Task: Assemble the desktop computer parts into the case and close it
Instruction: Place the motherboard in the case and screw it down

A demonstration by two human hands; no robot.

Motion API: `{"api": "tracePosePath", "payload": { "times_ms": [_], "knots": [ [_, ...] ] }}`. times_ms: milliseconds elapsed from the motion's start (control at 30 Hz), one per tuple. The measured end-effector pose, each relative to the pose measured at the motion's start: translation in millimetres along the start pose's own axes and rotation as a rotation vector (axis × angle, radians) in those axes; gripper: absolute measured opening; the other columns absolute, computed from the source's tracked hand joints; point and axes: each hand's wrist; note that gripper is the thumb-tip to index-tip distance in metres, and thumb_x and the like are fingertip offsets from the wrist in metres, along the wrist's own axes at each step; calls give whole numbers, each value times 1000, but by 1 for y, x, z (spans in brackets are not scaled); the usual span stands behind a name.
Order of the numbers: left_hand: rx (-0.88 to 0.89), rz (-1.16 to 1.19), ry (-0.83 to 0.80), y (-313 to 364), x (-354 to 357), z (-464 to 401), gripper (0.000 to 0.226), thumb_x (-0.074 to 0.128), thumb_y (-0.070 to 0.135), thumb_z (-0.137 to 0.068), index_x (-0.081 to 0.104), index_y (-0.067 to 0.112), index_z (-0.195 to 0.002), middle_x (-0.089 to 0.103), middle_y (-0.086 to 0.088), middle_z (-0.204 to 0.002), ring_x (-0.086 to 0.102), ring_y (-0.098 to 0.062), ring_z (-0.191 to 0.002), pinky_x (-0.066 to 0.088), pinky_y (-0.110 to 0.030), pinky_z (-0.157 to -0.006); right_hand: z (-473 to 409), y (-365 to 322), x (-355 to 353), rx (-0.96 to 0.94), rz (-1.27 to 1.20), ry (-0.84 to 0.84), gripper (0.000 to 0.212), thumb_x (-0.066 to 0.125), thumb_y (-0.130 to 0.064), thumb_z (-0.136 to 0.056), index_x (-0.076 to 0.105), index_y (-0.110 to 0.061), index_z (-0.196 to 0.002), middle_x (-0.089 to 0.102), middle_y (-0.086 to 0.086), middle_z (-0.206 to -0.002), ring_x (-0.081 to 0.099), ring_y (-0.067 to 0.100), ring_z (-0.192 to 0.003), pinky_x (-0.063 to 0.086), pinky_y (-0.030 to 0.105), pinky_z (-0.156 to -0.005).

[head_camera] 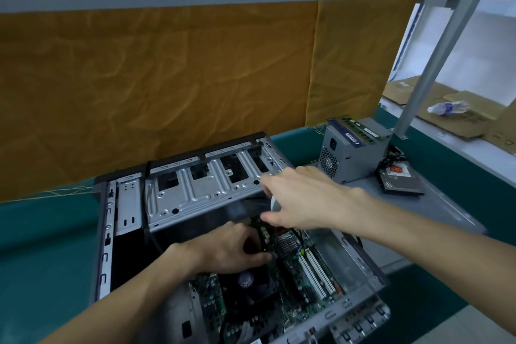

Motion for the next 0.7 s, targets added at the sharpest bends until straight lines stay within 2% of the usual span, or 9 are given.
{"api": "tracePosePath", "payload": {
  "times_ms": [100, 167, 233, 300, 367, 433, 533, 633, 700],
  "knots": [
    [4, 10, -30, 0, -8, 1, 56, 58, 78, -82, 74, 25, -92, 73, 6, -84, 68, -11, -76, 57, -41, -76, -3, 2, -6, -20, -134, -79, 29, 70, -27, -88, 49, -23, -108, 60, 0, -106, 61, 27, -89, 51, 41, -68],
    [-8, 15, -48, -2, -9, 0, 56, 59, 79, -81, 75, 26, -91, 73, 6, -81, 68, -9, -73, 58, -40, -74, -4, 0, -3, -4, -67, -25, 22, 67, -32, -92, 50, -20, -101, 57, 0, -90, 58, 27, -82, 48, 38, -66],
    [-22, 19, -49, -3, -7, -1, 56, 60, 80, -80, 75, 27, -90, 73, 7, -79, 68, -8, -72, 58, -39, -74, -4, -1, 0, 20, 5, 7, 28, 63, -42, -96, 46, -20, -95, 47, -2, -79, 51, 27, -76, 42, 36, -66],
    [-12, 29, -52, -3, -6, -3, 55, 61, 78, -81, 75, 26, -91, 74, 7, -81, 69, -10, -74, 58, -41, -75, -3, 2, -3, 24, -14, -42, 28, 66, -41, -93, 48, -20, -99, 53, -1, -89, 54, 26, -80, 44, 37, -67],
    [4, 64, -52, -3, -4, -3, 54, 62, 75, -83, 75, 24, -91, 75, 5, -84, 69, -14, -77, 57, -44, -77, -4, 3, -8, 12, -107, -125, 26, 70, -27, -88, 51, -21, -105, 59, 0, -101, 60, 26, -86, 52, 40, -67],
    [14, 77, -48, -3, -3, -1, 54, 61, 75, -84, 75, 23, -91, 75, 4, -84, 70, -16, -78, 57, -46, -78, -5, 0, -6, 14, -80, -102, 23, 68, -28, -90, 49, -19, -100, 56, -1, -91, 57, 26, -80, 50, 39, -64],
    [14, 80, -47, -5, -2, -1, 57, 61, 75, -84, 75, 20, -89, 75, 0, -83, 69, -20, -78, 56, -47, -78, -6, -7, 1, 27, 36, -21, 31, 58, -47, -97, 47, -18, -99, 47, -1, -83, 47, 27, -74, 38, 37, -65],
    [18, 84, -36, -6, -2, -2, 59, 62, 76, -82, 74, 19, -89, 74, 0, -82, 68, -20, -77, 56, -46, -76, -6, -2, -5, 35, -128, -180, 37, 69, -32, -88, 43, -20, -111, 54, -1, -96, 57, 23, -78, 48, 42, -61],
    [21, 111, -31, -8, -1, -3, 58, 63, 76, -81, 75, 20, -89, 74, 0, -81, 68, -20, -77, 56, -45, -75, -6, -2, -6, 11, -89, -154, 33, 68, -25, -89, 42, -19, -109, 52, -1, -90, 56, 23, -74, 48, 42, -59]
  ]
}}
Point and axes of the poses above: each hand's wrist, its own z-axis away from the middle knuckle, its own x-axis out of the palm, y = z × x
